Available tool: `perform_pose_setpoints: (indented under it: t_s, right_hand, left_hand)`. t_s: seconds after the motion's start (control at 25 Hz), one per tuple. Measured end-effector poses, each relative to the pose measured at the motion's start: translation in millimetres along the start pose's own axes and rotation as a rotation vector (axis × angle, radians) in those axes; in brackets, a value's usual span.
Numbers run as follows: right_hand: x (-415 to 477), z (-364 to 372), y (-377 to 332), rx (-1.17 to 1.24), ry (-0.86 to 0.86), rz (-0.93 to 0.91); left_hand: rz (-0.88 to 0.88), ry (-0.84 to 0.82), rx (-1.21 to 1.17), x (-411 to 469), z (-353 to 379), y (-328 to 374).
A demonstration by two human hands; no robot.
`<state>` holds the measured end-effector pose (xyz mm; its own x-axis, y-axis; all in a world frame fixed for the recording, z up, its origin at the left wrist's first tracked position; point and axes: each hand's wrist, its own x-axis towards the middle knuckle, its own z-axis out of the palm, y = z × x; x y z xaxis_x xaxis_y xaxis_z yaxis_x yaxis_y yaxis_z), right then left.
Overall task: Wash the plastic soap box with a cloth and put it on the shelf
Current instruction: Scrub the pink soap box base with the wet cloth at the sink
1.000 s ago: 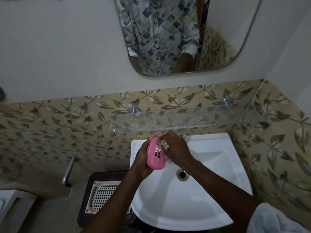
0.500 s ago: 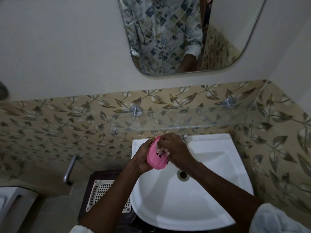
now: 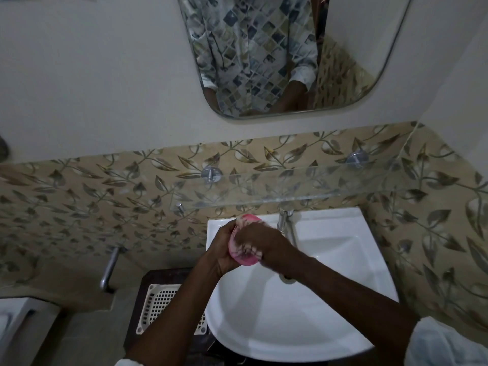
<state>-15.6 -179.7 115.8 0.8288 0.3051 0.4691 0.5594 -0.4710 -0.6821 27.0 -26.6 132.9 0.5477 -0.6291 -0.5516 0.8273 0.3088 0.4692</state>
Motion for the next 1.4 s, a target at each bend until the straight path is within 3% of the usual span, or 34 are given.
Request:
perform_pose_setpoints:
  t_s: [0.08,0.16,0.28,0.4,0.52,0.6,0.68,0.8,0.92,1.04,1.2,1.4]
  right_hand:
    - [2.8,-3.8,1.6,0.017,-0.020,0.038]
    - [6.2,-5.4,0.4,-0.062,0.080,0.115]
    - [1.6,-0.3,1.0,-0.096,0.051,-0.017]
    - [5.9,-0.6,-1.3,-0.145,0.148,0.203]
    - [10.4,3.9,-8.5,-0.131,0.057,0.222]
    - [11.4,1.0,-8.2,-0.082,0.083,0.268]
    - [5.0,-5.4,-7.4,-0.149,0.075,0.212]
    - [-6.6,-4.7,-0.9,-0.217,-0.097,-0.048]
    - [3.4,-8.9,-1.9,-0.200,0.049,0.112]
    - [1.3,-4.5,-6.5,-0.256,-0.081,0.069]
    - [21.5,-13.8,-13.3,-0.236,0.100,0.534]
    - [33.6,-0.2,-25.3,-0.197,0.120,0.967]
  left_hand:
    - [-0.012,0.012,0.019,-0.2,2.1,-0.5]
    - [0.004,0.012,0.015,-2.2,5.5,0.2]
    - [0.030,0.050,0.036,0.4,5.9,1.6]
    - [0.085,0.092,0.059,3.2,4.3,-4.8]
    - [0.176,0.115,0.020,6.9,0.8,-6.1]
    - [0.184,0.116,0.043,3.7,2.4,-3.1]
    - [0.173,0.137,0.061,3.7,-3.9,0.7]
    - [0.096,0.133,0.080,2.0,-3.5,0.8]
    - [0.087,0.100,0.053,3.9,2.2,-2.3]
    - [0.100,0.115,0.060,6.4,2.8,-2.0]
    - [0.190,0.189,0.075,13.1,3.5,-14.2]
    - [0.351,0.319,0.144,21.0,1.0,-21.1]
